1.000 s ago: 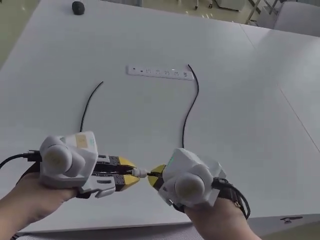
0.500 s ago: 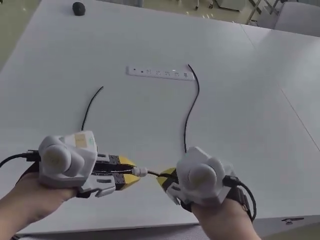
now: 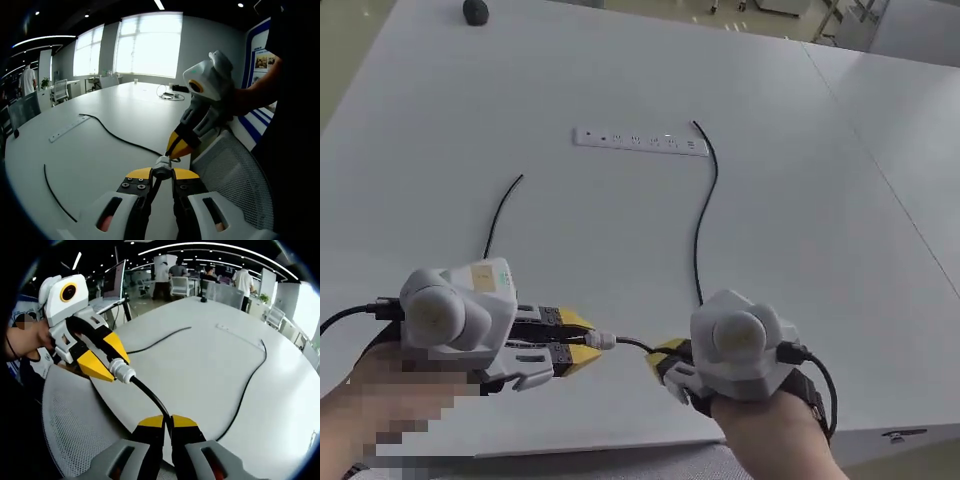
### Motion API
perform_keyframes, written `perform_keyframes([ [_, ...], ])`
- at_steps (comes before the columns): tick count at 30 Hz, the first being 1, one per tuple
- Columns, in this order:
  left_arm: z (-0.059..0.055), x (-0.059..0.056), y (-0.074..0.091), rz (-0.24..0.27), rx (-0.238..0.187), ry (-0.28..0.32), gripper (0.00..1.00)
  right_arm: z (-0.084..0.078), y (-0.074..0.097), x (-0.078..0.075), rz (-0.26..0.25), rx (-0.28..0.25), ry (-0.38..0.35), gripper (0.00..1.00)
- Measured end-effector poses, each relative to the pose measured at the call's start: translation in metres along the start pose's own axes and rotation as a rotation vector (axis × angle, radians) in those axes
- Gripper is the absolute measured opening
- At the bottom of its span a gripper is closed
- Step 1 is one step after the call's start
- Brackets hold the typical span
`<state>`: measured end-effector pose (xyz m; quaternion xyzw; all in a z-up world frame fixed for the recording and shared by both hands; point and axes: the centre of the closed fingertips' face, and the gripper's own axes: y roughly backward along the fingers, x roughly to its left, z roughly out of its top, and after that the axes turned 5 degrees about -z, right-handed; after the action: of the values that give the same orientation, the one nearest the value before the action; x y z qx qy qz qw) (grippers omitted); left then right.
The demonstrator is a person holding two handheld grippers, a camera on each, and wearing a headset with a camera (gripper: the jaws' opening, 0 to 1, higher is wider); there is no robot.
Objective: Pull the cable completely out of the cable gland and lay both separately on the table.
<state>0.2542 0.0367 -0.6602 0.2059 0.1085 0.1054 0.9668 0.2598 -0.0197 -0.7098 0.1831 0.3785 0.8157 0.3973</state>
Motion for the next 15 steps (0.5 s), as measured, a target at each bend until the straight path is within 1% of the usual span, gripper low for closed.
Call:
perform_keyframes([
  [2,-0.0005,0.0001,0.0001,0.001,0.001,0.000,0.15,-0.0004,-0.0005,-0.0008,-0.002,-0.001,-0.009,0.00],
  [5,-0.0015,0.0008,0.0001,0.001,0.002,0.004,0.15,-0.0016,-0.0012,-0.0005,0.001,0.001,-0.001,0.00],
  [11,-0.0030,0.0018,0.0007,0.007,0.004,0.007,0.15,-0.0017,0.0004,0.0015,0.012,-0.021,0.073,0.00],
  [12,-0.0033,0.0023,0.0012,0.007,0.005,0.009,0.15,-0.0019,0.0003,0.0029,0.023,-0.025,0.109,0.00],
  [15,-0.0040,0.0030,0.0016,0.007,0.006,0.012,0.15,-0.0008,0.0021,0.0028,0.016,-0.034,0.113,0.01],
])
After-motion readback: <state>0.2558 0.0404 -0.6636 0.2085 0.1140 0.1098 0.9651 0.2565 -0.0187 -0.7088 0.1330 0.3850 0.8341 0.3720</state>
